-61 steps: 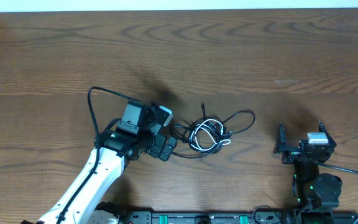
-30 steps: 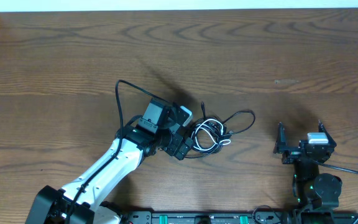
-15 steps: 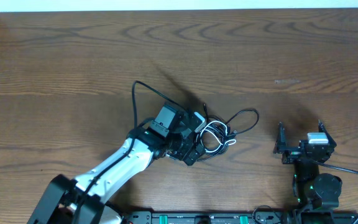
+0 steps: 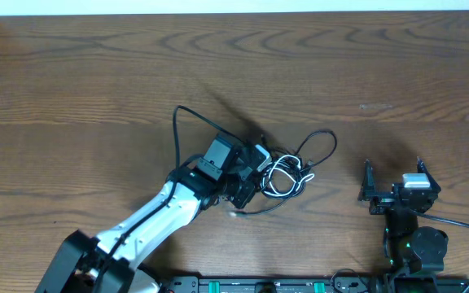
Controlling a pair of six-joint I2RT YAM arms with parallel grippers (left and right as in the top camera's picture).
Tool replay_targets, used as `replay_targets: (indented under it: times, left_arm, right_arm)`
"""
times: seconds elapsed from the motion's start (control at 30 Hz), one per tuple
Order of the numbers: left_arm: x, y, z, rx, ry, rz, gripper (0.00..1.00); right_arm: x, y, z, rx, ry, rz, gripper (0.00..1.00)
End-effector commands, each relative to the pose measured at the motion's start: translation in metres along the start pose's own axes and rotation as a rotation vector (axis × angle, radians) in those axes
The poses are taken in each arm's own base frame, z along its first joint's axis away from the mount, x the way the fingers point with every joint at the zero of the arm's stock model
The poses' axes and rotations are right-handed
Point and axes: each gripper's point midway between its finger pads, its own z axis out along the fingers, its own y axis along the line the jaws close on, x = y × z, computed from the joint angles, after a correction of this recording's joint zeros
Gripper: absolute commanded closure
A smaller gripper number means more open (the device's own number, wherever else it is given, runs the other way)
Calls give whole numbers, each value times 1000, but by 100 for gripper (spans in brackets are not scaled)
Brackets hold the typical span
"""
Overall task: Untangle cables
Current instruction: 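Lift the grasped cable bundle with the left gripper toward center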
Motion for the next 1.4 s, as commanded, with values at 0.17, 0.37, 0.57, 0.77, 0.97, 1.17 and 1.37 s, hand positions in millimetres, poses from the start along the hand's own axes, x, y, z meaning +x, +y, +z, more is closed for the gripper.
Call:
replay_targets:
  times: [0.17,0.37,0.57,0.77,0.97,1.17,1.37]
  left_arm:
    - [-63,-19,-57,1,-271,33,92]
    - [-87,-30,-87,15,-401,21,92]
    - [-113,-37,-108,35,-531,0,92]
    - [-123,-39,-114,72,-575,-96,92]
    - [-138,-42,-125,114,-646,-167,92]
    - [-148,-36,-133,103,-698,-234,92]
    - [-152,-25,-136,70,-731,-322,92]
  right_arm:
    - [0,-1,0,4,-1,13,1]
    - [0,-1,0,4,-1,13,1]
    - [0,-1,0,3,-2,13,1]
    - [-2,7,0,-45,-7,79,1]
    - [-28,12,-3,-93,-100,280,1]
    - [-52,10,-5,-92,-82,299,1]
    - [-77,26,13,-181,66,304,1]
